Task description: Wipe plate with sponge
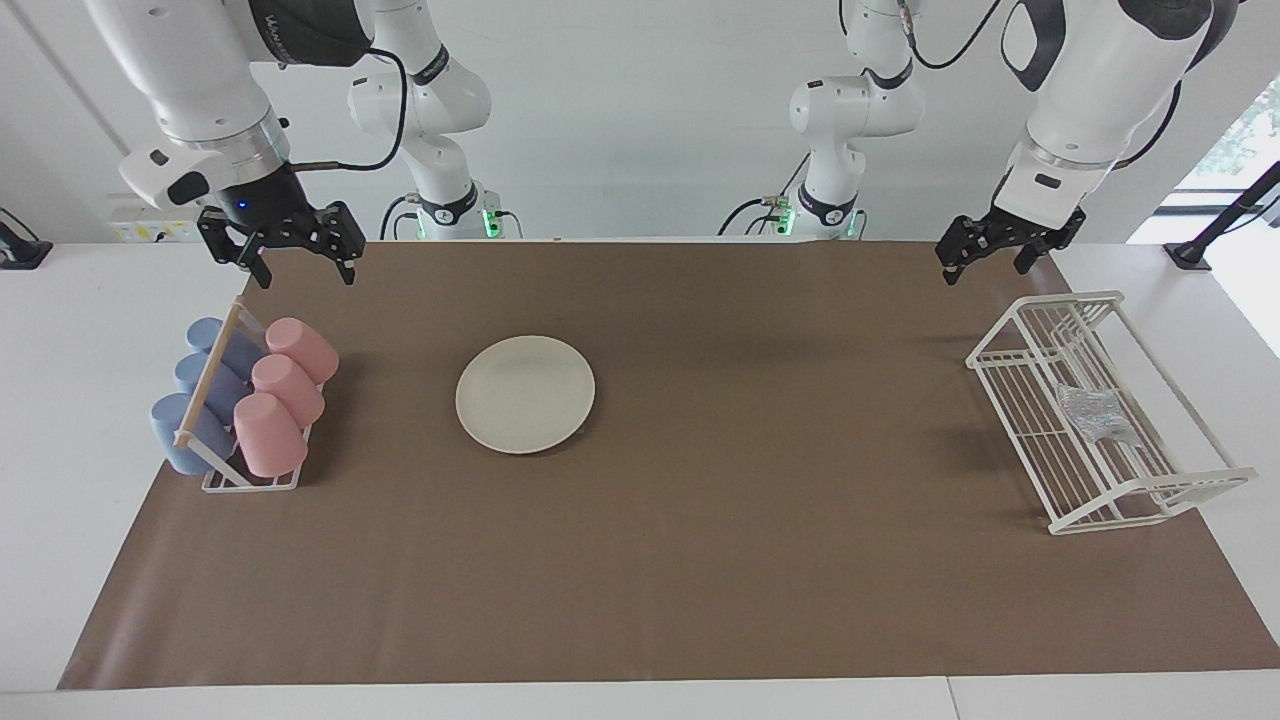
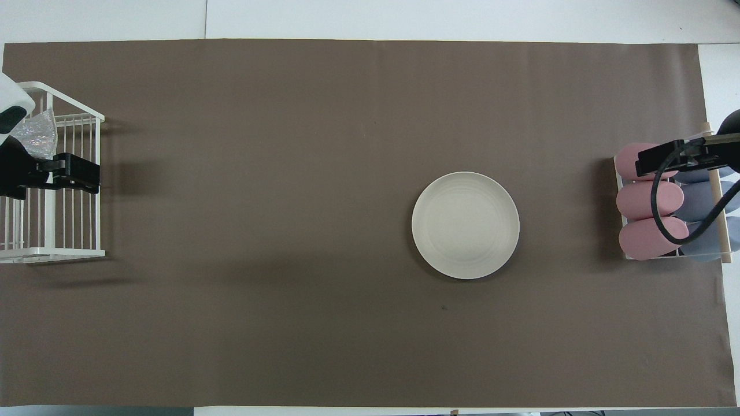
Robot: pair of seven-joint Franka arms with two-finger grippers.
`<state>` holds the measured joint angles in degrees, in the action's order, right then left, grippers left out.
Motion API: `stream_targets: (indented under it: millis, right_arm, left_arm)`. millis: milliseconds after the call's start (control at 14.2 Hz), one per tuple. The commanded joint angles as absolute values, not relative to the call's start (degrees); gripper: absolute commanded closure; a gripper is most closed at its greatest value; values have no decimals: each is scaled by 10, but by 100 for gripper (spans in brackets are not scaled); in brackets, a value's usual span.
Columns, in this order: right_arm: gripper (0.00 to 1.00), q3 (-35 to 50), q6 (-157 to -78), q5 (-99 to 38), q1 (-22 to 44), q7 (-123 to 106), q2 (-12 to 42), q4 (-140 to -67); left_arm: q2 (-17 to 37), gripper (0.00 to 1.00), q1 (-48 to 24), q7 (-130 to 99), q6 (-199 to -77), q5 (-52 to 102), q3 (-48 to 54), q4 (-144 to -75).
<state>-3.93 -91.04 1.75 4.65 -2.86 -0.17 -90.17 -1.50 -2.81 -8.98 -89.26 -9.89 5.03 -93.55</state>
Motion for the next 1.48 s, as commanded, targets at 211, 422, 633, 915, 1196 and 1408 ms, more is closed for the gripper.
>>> stream_targets:
  millis: [211, 422, 633, 915, 1196, 1408]
  right_arm:
    - [0, -34, -911, 23, 46, -1, -3, -903]
    - [0, -33, -910, 23, 47, 39, -15, -928]
    - [0, -33, -908, 23, 52, 67, -24, -949]
    - [0, -33, -911, 23, 69, 91, -36, -970]
    - [0, -33, -911, 23, 71, 98, -36, -971]
    - [0, -33, -910, 22, 73, 97, -37, -971]
  left_arm:
    - [71, 0, -47, -115, -974, -335, 49, -949]
    - [133, 0, -53, -166, -1015, -417, 47, -944]
    - [174, 0, -45, -173, -1048, -468, 43, -919]
    - [205, 0, -46, -206, -1050, -533, 43, -920]
    - [207, 0, -41, -208, -1067, -535, 42, -921]
    - [206, 21, -36, -209, -1066, -544, 42, -932]
